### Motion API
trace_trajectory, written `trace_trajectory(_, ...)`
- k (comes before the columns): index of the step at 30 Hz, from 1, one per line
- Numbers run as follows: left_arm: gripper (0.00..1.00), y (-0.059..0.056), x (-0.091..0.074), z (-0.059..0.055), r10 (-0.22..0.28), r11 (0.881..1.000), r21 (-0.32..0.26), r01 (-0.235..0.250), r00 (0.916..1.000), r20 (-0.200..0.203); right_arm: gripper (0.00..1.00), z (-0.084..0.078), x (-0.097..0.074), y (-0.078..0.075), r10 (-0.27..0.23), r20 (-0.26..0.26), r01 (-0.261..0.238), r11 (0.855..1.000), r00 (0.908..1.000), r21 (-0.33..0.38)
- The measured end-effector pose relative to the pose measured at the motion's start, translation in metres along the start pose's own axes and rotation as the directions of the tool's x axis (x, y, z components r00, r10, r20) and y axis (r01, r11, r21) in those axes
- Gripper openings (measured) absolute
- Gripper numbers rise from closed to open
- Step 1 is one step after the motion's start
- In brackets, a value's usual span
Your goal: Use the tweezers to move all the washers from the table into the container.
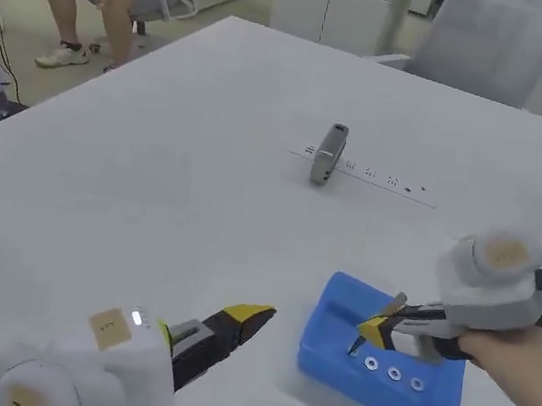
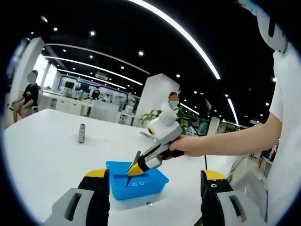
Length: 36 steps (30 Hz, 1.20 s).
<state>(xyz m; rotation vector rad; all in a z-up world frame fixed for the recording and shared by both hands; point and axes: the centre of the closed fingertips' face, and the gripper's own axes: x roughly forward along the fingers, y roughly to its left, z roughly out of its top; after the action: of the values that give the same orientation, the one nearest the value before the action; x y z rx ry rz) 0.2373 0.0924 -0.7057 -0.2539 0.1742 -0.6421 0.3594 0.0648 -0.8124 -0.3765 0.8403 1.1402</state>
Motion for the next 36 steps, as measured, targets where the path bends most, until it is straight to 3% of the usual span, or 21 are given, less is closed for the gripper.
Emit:
trace_trajectory(7,0.81,0.000,0.000,-0.001,0.002,1.000,0.007,-0.002,1.0000,-0.008,0.04,0.004,-0.006,0.001,-0.008,0.019,0.009,0.999,0.9998,-0.032)
trace_trajectory(10,0.80,0.001,0.000,-0.002,0.009,1.000,0.007,-0.009,0.9999,-0.011,0.04,0.011,-0.017,0.008,-0.012,0.060,0.014,0.999,0.9981,-0.041)
trace_trajectory(17,0.79,0.000,0.000,-0.002,0.003,1.000,0.006,-0.003,0.9999,-0.015,0.04,0.021,-0.048,0.033,0.011,0.137,-0.001,0.998,0.9905,-0.068)
trace_trajectory(21,0.79,-0.001,0.000,-0.004,0.000,1.000,0.010,0.001,0.9998,-0.022,0.03,0.017,-0.059,0.052,0.033,0.162,-0.021,0.997,0.9863,-0.077)
trace_trajectory(25,0.79,-0.002,0.000,-0.004,-0.006,1.000,0.011,0.006,0.9997,-0.024,0.03,0.007,-0.061,0.065,0.060,0.151,-0.049,0.996,0.9868,-0.071)
trace_trajectory(27,0.79,-0.002,0.000,-0.005,-0.006,1.000,0.011,0.007,0.9996,-0.028,0.03,-0.007,-0.056,0.070,0.072,0.115,-0.065,0.996,0.9907,-0.066)
trace_trajectory(31,0.78,-0.002,0.000,-0.005,-0.007,1.000,0.016,0.008,0.9994,-0.032,0.04,-0.033,-0.044,0.068,0.072,0.039,-0.069,0.996,0.9967,-0.062)
trace_trajectory(36,0.78,0.000,0.000,-0.007,0.001,1.000,0.020,0.000,0.9993,-0.038,0.04,-0.049,-0.033,0.067,0.071,-0.007,-0.071,0.996,0.9974,-0.056)
